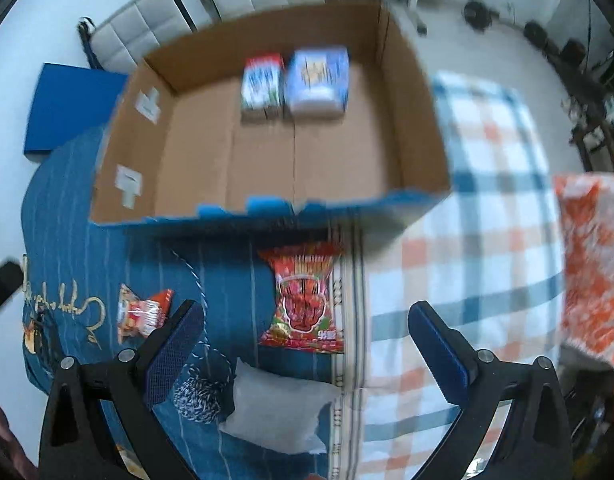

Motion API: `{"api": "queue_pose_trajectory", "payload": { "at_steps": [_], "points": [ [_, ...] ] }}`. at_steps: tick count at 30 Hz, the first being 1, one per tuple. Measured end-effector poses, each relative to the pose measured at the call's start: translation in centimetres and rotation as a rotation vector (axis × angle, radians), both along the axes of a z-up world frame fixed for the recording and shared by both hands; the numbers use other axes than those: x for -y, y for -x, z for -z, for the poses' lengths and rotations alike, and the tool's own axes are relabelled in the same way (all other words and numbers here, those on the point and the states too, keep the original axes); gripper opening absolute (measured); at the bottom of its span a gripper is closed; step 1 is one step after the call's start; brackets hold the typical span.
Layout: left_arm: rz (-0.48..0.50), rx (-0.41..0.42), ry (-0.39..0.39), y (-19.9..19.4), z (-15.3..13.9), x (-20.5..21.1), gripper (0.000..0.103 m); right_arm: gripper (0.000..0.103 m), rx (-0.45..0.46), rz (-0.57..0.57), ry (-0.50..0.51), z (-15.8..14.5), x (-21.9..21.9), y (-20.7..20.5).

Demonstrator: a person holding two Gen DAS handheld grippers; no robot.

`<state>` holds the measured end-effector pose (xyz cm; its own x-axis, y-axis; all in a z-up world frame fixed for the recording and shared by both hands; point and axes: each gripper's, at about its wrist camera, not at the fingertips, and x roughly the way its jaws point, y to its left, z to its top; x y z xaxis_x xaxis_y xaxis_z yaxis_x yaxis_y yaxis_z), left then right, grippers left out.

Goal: Organize soft objects
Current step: 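Grasp the panda snack bag with the left tool while the right tool grasps the red snack bag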

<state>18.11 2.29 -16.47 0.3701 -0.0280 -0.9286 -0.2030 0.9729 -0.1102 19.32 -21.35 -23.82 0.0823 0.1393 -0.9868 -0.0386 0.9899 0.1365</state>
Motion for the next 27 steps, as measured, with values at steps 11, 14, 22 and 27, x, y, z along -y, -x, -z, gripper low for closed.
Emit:
{"api": "queue_pose_trajectory", "payload": {
  "at_steps": [11,14,22,27],
  "points": [
    [-0.407,-0.313,0.273,2.9,15.7,-9.5,0.099,0.096,-0.139,0.085,0.012,9.9,-0.5,-0.6],
    [-0.482,-0.387,0.358,3.3,19.1,-10.4,0.099,0.092,-0.153,0.100,0.014,11.0,-0.9,-0.7],
    [-0.537,-0.427,0.444,3.4,22.8,-10.0,0.077,0.059,-0.216,0.114,0.013,13.3,-1.2,-0.3],
    [-0.469,-0.412,0.369,2.8,22.2,-8.6,0.067,0.054,-0.225,0.052,0.033,13.3,-1.2,0.6]
  ]
}}
